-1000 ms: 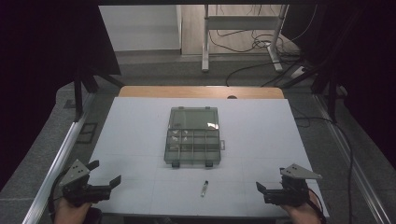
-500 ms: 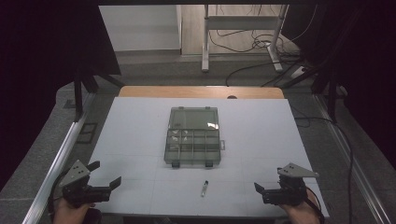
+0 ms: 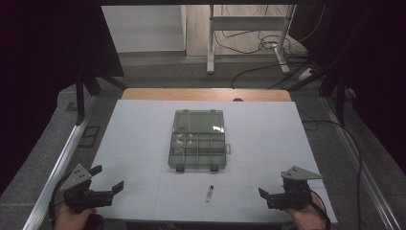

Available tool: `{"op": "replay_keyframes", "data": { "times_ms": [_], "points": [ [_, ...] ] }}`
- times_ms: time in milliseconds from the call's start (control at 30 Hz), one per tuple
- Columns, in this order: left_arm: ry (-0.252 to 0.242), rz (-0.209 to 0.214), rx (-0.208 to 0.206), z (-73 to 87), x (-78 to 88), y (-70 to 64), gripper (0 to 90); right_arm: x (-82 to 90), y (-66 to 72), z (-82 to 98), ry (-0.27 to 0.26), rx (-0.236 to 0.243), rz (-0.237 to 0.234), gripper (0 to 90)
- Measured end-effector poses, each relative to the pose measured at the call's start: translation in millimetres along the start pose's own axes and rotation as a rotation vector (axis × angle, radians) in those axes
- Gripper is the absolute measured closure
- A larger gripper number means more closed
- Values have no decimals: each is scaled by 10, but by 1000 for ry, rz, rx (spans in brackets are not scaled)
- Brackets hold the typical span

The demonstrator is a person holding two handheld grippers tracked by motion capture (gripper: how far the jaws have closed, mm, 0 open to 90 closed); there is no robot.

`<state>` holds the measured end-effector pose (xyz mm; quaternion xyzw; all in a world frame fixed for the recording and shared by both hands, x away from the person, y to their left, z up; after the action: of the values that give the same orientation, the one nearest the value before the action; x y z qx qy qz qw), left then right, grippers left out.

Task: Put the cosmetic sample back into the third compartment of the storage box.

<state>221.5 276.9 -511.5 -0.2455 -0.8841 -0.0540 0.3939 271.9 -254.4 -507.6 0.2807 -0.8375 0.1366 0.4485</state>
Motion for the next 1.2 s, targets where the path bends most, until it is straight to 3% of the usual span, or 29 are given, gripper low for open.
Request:
{"op": "replay_keyframes", "data": {
  "times_ms": [400, 900, 1200],
  "points": [
    [-2, 3, 7, 0, 1, 3, 4, -53, 74, -91, -13, 38, -24, 0],
    [-2, 7, 13, 1, 1, 12, 4, -168, 250, -223, 15, 115, -112, 0],
    [-1, 10, 17, 0, -2, 15, 4, -245, 387, -314, 43, 128, -168, 0]
  ]
}}
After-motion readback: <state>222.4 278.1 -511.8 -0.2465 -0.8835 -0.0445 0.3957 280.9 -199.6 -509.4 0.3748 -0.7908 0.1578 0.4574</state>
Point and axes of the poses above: each handheld gripper's, and its own axes: x roughly backward along the jaws, z roughly out of its underside, y roughly to its left, the point moved 5 cm from there along -x, roughly forward along the jaws, and after that the axes turned 14 degrees about y, right-handed, at the moved point
